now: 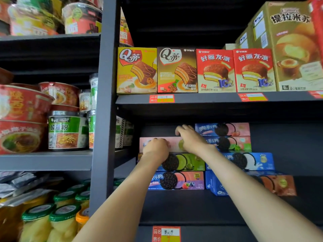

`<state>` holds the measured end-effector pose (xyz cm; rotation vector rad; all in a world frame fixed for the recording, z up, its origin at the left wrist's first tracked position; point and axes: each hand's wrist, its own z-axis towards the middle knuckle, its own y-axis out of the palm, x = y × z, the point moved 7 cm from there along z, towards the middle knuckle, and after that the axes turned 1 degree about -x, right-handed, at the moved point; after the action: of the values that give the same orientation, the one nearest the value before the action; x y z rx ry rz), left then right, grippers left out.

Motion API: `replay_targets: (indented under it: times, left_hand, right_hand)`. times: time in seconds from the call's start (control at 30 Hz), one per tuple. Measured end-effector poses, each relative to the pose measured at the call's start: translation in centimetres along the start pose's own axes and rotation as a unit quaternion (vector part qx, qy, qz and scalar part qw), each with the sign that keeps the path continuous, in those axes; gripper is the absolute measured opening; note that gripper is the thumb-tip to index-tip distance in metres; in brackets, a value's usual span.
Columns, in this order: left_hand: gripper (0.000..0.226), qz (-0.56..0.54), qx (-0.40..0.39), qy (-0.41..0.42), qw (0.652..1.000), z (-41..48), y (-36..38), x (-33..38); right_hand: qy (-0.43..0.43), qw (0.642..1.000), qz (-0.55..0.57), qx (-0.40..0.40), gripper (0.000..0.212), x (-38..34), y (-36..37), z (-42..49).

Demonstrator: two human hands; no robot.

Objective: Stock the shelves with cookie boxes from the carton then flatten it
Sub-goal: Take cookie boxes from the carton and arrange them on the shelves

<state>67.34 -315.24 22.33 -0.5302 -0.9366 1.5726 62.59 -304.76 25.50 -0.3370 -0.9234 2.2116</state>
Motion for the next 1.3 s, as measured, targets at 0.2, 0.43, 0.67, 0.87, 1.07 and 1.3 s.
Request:
replay_targets:
  times: [0.2,0.43,0.67,0.87,1.07,1.3]
  left_hand:
    - [0.04,0.006,-0.024,0.003,1.0,1.8,0.4,-0.1]
    - [0.036,0.017,-0.076,-0.015,0.997,3.0,1.0,-1.0]
    - [0.034,0.003,-0.085,-0.015,0.996,2.9,1.0,-0.8]
    - [0.037,-0.034,-0.038,-0.013,0.999,1.8,-0.4,0.6]
    - [0.036,-0.072,0.057,0.018,0.996,-2.1,-3.3,2.9]
    - [0.032,-0.228,0.169,0.084,0.955,-12.0,-5.9,6.4]
  right_hand:
    - [0.013,0.993,0.002,-0.115,0.038,1.0,3.0,0.9]
    - [0.068,0.987,0.007,-0.147,0.033,2.2,4.8,1.8]
    - [0.069,0.986,0.005,-0.149,0.029,1.6,4.5,1.6]
    - [0.089,0.988,-0.019,-0.121,0.026,0.8,2.1,-0.4]
    - [0.071,0.996,-0.041,-0.027,0.034,-0.9,-2.4,-4.6]
    - [-0.016,0.998,-0.01,0.052,0.036,-3.2,-8.1,-13.2]
